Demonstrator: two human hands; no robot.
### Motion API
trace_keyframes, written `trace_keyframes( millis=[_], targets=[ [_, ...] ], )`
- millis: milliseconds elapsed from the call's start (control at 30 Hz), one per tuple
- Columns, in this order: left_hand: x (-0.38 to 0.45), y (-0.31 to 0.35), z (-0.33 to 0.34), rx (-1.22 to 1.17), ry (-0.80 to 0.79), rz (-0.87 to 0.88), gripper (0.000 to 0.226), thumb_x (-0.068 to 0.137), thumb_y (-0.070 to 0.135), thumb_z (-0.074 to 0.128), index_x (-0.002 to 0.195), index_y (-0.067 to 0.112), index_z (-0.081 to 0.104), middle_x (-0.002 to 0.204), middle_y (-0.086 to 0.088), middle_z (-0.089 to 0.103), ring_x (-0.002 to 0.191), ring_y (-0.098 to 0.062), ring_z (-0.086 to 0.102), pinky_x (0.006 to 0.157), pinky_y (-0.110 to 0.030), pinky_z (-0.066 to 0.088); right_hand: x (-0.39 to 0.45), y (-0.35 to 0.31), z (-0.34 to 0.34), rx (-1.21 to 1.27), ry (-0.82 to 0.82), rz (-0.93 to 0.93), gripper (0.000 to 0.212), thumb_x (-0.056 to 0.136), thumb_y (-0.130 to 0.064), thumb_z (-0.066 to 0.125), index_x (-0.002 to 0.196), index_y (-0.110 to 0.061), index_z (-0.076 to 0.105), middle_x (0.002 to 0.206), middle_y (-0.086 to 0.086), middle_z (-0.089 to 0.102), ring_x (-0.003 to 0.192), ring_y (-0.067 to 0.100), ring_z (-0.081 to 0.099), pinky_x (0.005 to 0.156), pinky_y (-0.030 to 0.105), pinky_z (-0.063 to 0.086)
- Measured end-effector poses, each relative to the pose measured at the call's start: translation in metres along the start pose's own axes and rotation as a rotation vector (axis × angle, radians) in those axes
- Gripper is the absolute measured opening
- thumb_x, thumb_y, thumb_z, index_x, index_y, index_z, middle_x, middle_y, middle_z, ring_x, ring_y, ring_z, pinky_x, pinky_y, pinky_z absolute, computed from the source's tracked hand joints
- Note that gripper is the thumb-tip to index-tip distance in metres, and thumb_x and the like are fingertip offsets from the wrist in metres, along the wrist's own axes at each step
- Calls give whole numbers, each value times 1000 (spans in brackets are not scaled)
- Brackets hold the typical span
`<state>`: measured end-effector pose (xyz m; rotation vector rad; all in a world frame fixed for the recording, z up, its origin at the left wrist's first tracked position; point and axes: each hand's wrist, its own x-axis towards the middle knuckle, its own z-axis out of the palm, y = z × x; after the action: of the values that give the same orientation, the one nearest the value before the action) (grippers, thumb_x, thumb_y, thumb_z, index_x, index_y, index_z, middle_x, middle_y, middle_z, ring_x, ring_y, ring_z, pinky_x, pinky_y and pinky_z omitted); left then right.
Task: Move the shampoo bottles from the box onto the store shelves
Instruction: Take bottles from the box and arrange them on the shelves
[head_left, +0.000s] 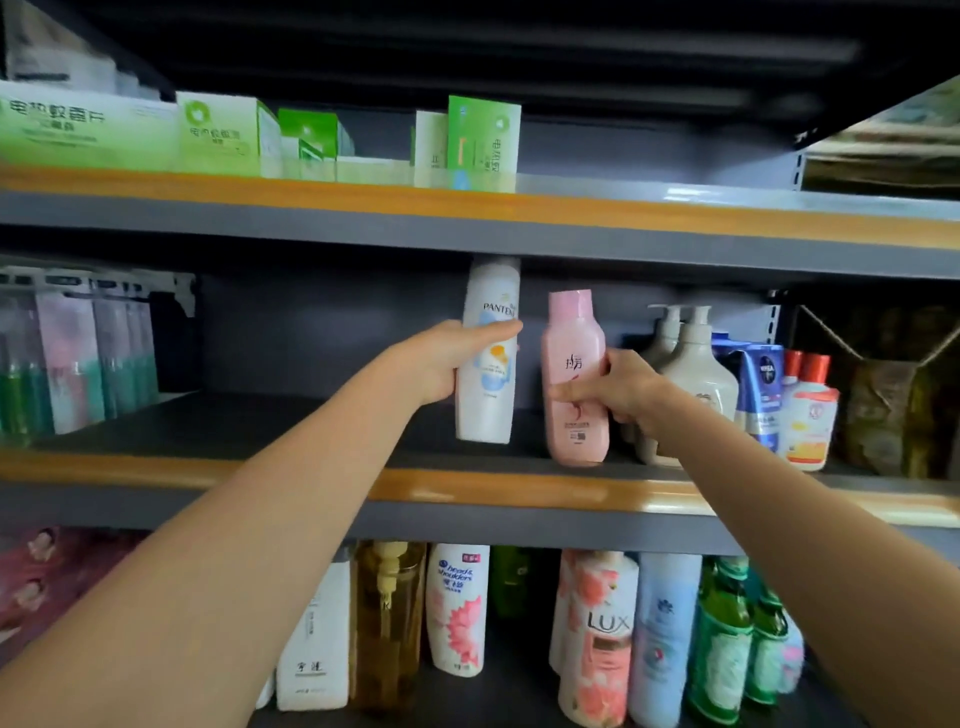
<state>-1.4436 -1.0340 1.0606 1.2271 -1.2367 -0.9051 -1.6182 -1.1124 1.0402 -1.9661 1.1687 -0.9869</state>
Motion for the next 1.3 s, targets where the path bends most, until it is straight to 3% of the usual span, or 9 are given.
trace_keyframes(
  millis=[167,267,367,433,533,700,833,1033,1300],
  targets=[
    [19,-16,19,73,5,-49,31,86,23,65,112,8,56,92,-8,65,81,-21,63,70,-32,52,4,12,-13,67,55,70,31,72,-18,80,81,-13,52,71,2,55,53,13,45,41,22,33],
    [25,-26,27,77,-13,-58,35,86,24,65,117,10,55,107,-11,64,98,-24,60,89,-37,47,9,12,-11,48,55,79,30,73,-18,80,78,-9,52,72,6,57,58,16,51,47,24,44],
    [30,-28,24,191,-20,-52,35,85,28,65,117,16,55,117,-6,62,106,-20,56,99,-35,37,11,12,-6,-16,52,88,46,71,-22,80,104,0,54,73,8,58,55,19,56,53,30,55],
    [31,-33,17,317,-32,-119,37,83,25,69,117,18,56,114,-2,62,99,-16,55,84,-28,40,9,17,-1,-29,35,123,56,72,-21,80,112,-5,45,88,10,59,59,22,60,57,36,58],
    [30,-44,11,333,-36,-211,38,78,13,74,113,16,58,103,-2,65,81,-10,55,61,-18,41,10,25,9,-27,69,127,66,67,-24,83,115,-7,40,110,12,57,87,33,67,76,48,57],
    [43,-52,13,286,-21,-156,44,79,3,71,119,15,56,116,-3,63,103,-16,58,67,-20,50,15,25,17,-58,100,142,63,73,-25,78,117,-7,38,112,11,54,90,34,66,81,45,55],
    [55,-50,20,263,-84,-205,44,80,0,69,117,19,58,116,-1,63,99,-13,57,72,-21,48,22,22,19,-97,94,167,56,79,-21,72,118,-6,35,118,13,54,68,31,63,64,37,57],
    [74,-52,24,262,-93,-196,56,81,-3,67,128,22,50,123,0,60,114,-16,55,81,-23,49,37,32,21,-40,103,205,62,79,-19,72,127,-5,36,120,14,56,79,32,67,73,41,58],
    [88,-56,36,306,-17,-138,51,81,-6,65,125,13,49,122,-5,58,108,-18,56,74,-24,53,56,36,24,-122,107,239,65,79,-16,71,131,-1,36,124,16,54,86,35,67,74,42,58]
  ],
)
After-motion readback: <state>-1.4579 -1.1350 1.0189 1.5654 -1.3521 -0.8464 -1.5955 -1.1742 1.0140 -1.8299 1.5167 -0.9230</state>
